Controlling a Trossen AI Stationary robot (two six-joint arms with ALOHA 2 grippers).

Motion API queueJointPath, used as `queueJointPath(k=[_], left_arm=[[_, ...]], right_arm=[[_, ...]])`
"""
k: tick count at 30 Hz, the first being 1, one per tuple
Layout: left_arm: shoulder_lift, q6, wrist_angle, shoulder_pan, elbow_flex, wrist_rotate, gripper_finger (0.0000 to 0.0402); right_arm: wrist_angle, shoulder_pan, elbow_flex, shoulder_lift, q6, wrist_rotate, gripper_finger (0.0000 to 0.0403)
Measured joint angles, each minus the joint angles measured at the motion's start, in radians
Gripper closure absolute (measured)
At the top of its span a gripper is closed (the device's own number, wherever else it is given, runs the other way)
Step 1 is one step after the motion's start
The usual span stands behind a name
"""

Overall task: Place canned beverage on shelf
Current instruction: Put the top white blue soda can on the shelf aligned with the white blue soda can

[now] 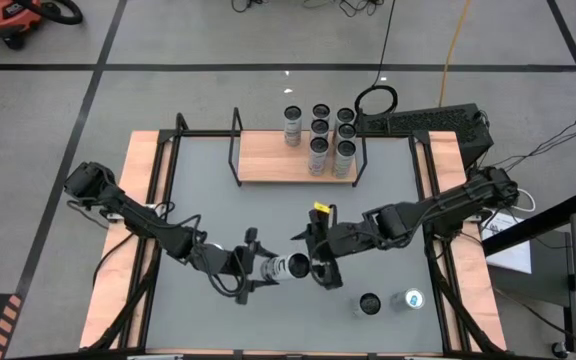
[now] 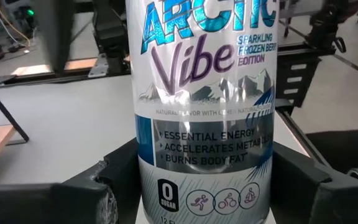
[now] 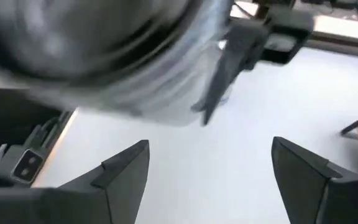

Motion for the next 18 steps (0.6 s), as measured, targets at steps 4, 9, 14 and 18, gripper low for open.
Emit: queueJointPath(k=[4,9,14,18], left_arm=[[0.000,-0.002,0.001,-0.004,0.000,-0.045,0.0144],[0.000,-0.003,0.009,-0.018,0.000,-0.087,0.0144],[0.000,-0.003,0.048,-0.032,0.001,-0.119,0.0144],[0.000,-0.001,0.056,-0.032,0.012,-0.175,0.0144]], right_arm=[[0.003,0.022,-0.039,0.000,0.017,-0.002,0.0133],[0.044,0.032,-0.122,-0.009,0.018,0.000,0.0133],[0.162,0.032,-0.246,-0.076,0.009,0.086,0.0133],[0.308,0.030,-0.373,-0.146,0.001,0.213,0.0133]])
